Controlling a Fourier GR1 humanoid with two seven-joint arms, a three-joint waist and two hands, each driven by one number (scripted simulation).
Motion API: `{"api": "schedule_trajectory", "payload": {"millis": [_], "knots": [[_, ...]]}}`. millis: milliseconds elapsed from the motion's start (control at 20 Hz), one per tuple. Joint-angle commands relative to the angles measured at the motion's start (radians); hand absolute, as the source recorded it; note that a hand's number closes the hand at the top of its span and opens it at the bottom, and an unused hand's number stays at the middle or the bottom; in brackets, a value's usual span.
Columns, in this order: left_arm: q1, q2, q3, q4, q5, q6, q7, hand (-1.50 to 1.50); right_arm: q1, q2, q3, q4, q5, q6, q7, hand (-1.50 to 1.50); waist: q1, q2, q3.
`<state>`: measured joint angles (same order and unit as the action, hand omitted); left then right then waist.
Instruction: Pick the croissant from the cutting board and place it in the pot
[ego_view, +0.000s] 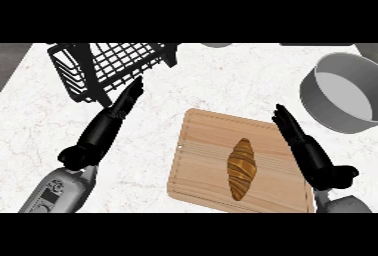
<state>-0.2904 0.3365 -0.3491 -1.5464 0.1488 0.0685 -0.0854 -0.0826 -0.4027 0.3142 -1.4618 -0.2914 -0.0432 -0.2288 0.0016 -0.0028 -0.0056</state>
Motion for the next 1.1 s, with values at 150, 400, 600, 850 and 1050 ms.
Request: {"api": "schedule_trajectory", "payload": {"millis": [150, 400, 600, 850, 1050], "knots": [[0.003, -0.016, 0.176, 0.033, 0.049, 0.119, 0.01, 0.0, -0.175, -0.167, -0.139, -0.077, -0.215, 0.348, -0.023, 1.5, 0.023, 0.006, 0.006], [-0.002, -0.013, 0.278, 0.044, 0.138, 0.138, 0.066, 0.0, -0.248, -0.305, -0.245, 0.139, 0.069, 0.193, -0.137, -1.5, 0.038, 0.019, 0.008], [-0.013, -0.016, 0.294, 0.033, 0.119, 0.173, 0.09, 0.0, -0.169, -0.352, -0.202, 0.188, 0.174, 0.359, -0.523, -1.5, 0.009, 0.009, 0.009], [0.025, -0.024, 0.324, 0.09, 0.119, 0.133, 0.017, 0.0, -0.172, -0.389, -0.188, 0.219, 0.305, 0.37, -0.658, -1.5, -0.001, 0.006, 0.006], [0.001, 0.006, 0.333, 0.01, 0.13, 0.146, 0.127, 0.0, -0.15, -0.45, -0.132, 0.088, 0.416, 0.339, -0.523, -1.5, -0.004, 0.001, 0.005]]}}
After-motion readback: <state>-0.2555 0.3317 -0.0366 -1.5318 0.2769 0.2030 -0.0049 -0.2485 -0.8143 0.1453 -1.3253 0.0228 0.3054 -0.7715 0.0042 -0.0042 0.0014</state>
